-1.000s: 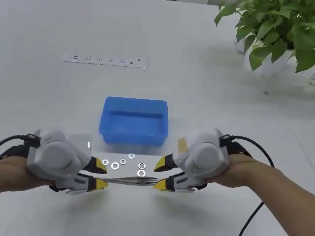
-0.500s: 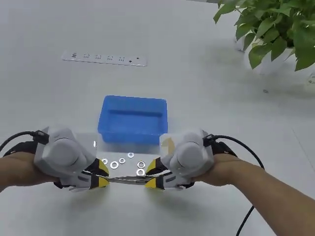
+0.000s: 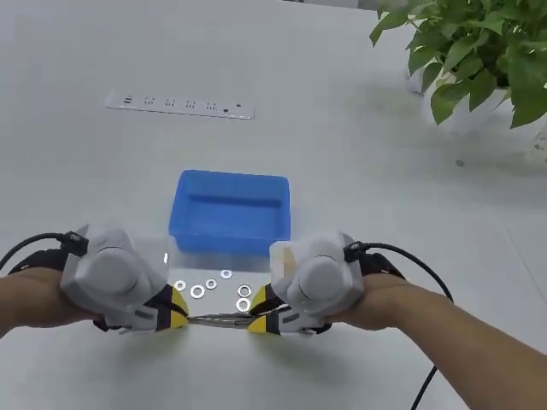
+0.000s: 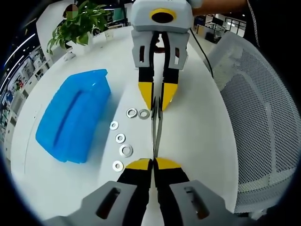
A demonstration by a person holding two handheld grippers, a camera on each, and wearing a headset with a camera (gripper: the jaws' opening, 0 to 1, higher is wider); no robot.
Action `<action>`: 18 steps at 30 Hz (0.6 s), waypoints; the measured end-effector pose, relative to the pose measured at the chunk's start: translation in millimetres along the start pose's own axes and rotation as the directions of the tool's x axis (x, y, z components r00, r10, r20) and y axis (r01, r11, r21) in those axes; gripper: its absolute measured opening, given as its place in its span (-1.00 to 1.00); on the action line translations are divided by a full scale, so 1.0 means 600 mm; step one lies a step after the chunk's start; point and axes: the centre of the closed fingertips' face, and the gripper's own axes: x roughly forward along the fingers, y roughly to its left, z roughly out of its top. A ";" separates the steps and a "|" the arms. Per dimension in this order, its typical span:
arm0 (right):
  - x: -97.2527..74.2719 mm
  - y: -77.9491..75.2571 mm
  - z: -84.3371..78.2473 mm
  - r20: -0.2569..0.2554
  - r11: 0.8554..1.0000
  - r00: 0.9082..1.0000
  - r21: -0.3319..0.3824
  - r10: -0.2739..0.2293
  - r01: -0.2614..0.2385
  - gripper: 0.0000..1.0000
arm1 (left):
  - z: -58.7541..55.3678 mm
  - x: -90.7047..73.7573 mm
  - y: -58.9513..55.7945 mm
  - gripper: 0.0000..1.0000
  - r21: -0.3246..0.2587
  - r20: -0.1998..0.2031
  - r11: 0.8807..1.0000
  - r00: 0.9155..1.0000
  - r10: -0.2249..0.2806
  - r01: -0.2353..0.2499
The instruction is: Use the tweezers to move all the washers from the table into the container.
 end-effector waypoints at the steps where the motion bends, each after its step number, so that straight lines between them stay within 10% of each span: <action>1: 0.000 0.000 0.000 -0.002 1.000 1.000 -0.002 0.000 0.000 -0.78 | 0.000 0.000 -0.001 -0.88 0.003 -0.003 1.000 1.000 -0.002 0.002; 18: 0.003 0.004 0.004 -0.001 1.000 1.000 -0.014 0.006 -0.006 -0.74 | 0.025 -0.032 -0.007 -0.89 0.005 0.010 1.000 1.000 -0.006 0.006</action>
